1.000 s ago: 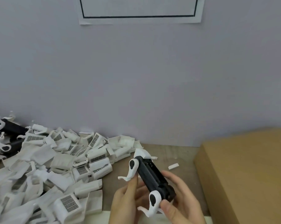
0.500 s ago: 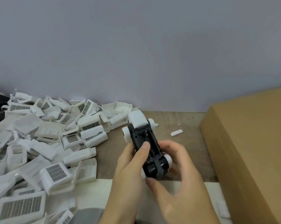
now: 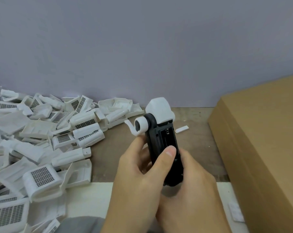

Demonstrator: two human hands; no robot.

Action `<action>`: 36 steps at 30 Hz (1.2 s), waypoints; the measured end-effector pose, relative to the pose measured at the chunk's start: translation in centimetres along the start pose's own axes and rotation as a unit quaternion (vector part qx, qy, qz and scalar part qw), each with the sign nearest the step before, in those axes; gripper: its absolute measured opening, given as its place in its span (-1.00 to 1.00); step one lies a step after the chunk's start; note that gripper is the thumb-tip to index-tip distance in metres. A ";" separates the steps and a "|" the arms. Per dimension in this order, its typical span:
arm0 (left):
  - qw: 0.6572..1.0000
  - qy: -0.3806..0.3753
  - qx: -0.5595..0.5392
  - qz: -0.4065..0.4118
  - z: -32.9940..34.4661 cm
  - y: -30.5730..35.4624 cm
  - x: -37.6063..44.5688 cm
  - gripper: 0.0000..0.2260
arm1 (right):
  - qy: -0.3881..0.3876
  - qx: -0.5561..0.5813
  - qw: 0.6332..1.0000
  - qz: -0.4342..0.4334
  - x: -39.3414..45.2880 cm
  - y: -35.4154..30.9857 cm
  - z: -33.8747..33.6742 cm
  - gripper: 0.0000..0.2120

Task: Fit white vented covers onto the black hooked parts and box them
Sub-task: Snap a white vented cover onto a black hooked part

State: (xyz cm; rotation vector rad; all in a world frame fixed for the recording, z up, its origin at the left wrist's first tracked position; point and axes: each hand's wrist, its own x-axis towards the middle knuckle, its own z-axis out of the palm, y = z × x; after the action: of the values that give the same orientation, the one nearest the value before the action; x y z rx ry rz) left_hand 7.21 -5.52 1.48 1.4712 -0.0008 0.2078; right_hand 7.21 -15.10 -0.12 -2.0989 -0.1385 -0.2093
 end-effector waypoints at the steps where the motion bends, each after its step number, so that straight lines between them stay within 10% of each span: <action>1: 1.000 -0.006 0.013 0.004 0.2 0.0 0.0 -0.77 | -0.002 0.004 1.000 0.011 0.1 0.1 -0.1 -0.54; 14: 0.995 0.024 0.064 0.076 -0.4 0.3 0.3 -0.71 | -0.048 0.095 0.994 0.016 -0.1 -1.3 -0.3 -0.60; 22: 0.900 -0.047 0.402 0.161 -0.4 0.0 0.8 -0.56 | 0.057 0.398 0.913 0.064 0.4 -0.9 -1.8 -0.22; 36: 0.824 -0.022 0.471 0.314 -0.7 -0.4 -0.1 -0.71 | 0.170 0.344 0.913 0.136 1.1 -1.9 -2.6 -0.31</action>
State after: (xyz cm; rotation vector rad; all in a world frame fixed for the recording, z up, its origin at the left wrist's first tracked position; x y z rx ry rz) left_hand 7.06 -4.88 1.01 2.4366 -0.4937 0.7980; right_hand 7.74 -16.33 2.96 -1.3330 0.2605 -0.3029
